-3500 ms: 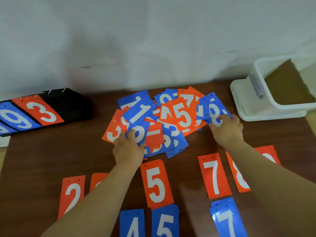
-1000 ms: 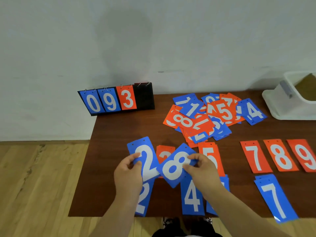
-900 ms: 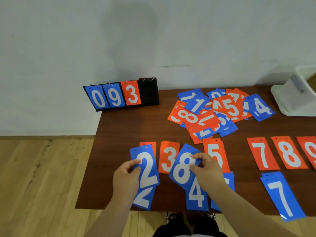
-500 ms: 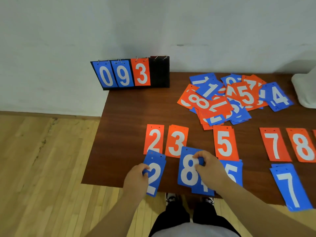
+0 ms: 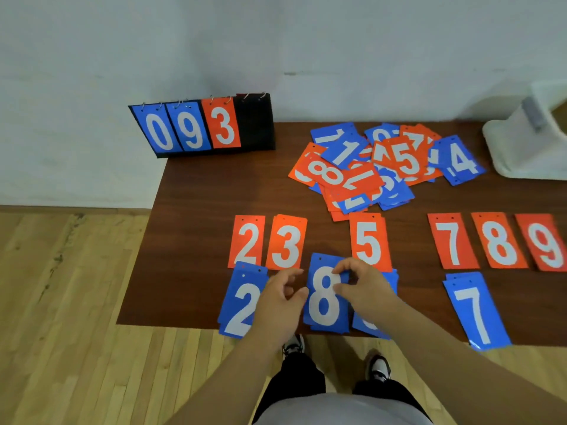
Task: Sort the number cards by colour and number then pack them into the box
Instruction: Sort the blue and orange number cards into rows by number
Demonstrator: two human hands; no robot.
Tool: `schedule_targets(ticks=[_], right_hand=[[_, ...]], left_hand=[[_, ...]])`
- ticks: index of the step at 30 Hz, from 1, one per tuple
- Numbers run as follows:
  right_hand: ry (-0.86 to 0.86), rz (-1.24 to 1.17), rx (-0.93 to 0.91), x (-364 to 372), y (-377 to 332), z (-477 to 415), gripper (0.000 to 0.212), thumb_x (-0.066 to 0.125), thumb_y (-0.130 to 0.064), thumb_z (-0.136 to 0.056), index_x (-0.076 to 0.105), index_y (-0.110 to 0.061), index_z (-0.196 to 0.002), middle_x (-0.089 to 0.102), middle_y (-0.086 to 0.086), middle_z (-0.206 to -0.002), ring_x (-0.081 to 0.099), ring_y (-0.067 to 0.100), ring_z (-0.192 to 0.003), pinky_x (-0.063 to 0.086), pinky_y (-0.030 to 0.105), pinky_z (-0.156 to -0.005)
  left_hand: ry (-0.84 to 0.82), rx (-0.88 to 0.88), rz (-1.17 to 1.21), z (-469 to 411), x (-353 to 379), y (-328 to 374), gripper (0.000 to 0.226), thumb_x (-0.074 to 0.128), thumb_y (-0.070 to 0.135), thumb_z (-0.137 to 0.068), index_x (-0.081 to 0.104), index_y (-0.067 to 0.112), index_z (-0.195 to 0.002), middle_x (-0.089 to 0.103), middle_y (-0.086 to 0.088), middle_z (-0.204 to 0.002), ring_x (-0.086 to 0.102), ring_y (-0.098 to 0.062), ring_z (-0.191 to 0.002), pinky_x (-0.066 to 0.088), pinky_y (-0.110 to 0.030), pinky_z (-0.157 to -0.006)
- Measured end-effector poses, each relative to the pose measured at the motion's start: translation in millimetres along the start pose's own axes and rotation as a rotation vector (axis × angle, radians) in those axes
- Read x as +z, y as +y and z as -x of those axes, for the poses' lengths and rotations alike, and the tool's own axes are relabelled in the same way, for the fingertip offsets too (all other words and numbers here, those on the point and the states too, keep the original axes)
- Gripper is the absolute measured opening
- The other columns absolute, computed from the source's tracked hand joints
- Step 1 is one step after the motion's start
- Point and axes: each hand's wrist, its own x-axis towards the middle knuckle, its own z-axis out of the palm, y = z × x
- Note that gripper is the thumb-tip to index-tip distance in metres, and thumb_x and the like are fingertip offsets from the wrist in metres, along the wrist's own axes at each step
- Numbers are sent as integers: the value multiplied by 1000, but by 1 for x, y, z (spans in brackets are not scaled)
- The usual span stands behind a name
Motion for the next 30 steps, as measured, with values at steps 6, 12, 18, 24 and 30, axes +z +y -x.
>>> schedule_targets(ticks=[6,12,18,24,30], right_hand=[[128,-173,27,-77,53,30,24,74,-8,-88,65,-29,-97,68,-5,-102,67,17,-91,62,37,-75],[351,-230,169,-171,152,64,20,71,-5,-85,69,-24,-90,71,-2,-94,69,22,-89,60,43,-78],[418,-172,252,-253,225,72,17,71,-8,-84,68,-24,-91,71,-6,-94,68,16,-86,60,38,-78],[392,8,257,-287,268,29,18,69,-17,-84,64,-25,-100,68,-6,-98,66,18,-88,54,30,-69],[396,226,257,-281,286,15,27,67,-22,-88,65,-27,-115,47,1,-124,57,23,-105,56,38,-86]], left_hand=[[-104,34,29,12,100,47,29,65,4,-92,65,31,-102,61,4,-101,59,-13,-86,47,-10,-58],[-221,118,-41,27,236,87,35,63,5,-91,58,37,-102,59,8,-91,58,-12,-80,47,-19,-62],[-312,246,-294,22,345,113,42,61,19,-94,48,33,-132,57,4,-89,61,-18,-81,51,-39,-68],[-247,411,-637,-6,400,117,37,58,26,-96,48,23,-131,59,-2,-81,54,-23,-81,45,-40,-62],[-135,436,-840,-12,391,116,28,67,41,-92,57,25,-113,61,4,-107,52,-23,-106,47,-39,-90]])
